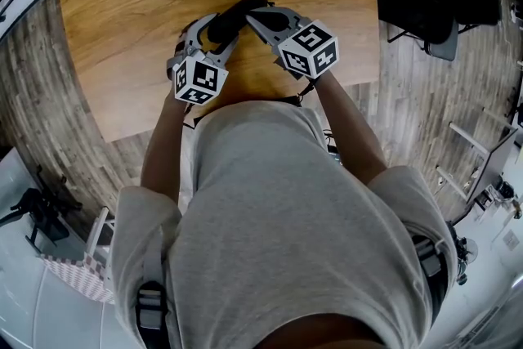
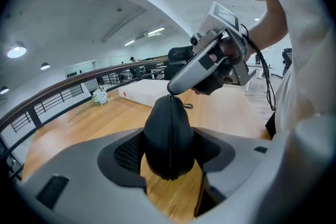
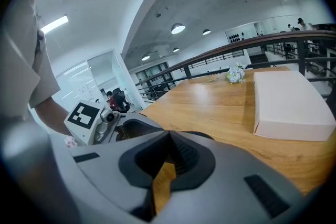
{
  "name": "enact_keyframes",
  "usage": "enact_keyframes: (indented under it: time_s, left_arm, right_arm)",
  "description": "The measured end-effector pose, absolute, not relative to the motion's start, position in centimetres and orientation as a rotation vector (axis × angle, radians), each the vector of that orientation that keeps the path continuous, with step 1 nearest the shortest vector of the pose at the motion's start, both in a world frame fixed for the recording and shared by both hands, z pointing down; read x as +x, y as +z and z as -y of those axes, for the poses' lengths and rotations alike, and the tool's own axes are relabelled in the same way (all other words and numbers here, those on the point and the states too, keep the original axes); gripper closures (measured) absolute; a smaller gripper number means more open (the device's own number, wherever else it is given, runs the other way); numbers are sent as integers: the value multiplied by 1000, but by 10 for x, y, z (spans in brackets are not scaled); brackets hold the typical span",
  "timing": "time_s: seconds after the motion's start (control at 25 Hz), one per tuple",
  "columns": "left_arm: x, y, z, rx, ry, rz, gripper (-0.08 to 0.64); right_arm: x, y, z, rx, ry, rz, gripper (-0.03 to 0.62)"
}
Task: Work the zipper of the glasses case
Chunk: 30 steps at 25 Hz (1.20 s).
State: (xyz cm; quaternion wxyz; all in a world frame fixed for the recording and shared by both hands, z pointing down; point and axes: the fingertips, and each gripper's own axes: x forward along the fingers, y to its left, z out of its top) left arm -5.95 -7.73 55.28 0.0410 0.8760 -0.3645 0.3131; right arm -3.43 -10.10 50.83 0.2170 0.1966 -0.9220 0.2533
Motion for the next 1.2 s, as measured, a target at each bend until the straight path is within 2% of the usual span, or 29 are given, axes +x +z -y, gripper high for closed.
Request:
enact_keyframes:
  time_s: [0.2, 0.76, 1.2]
  left_arm:
    - [-62, 556, 79, 2634, 1081, 1142, 283]
    - [-59, 554, 86, 2557, 1138, 1175, 284]
    - [-55, 513, 82, 2780, 1003, 1190, 284]
  right_arm:
    - [-35, 515, 99, 574, 674, 2520, 566]
    - [-50, 507, 89, 550, 592, 2525, 566]
    - [-39, 498, 103, 599, 710, 2563, 566]
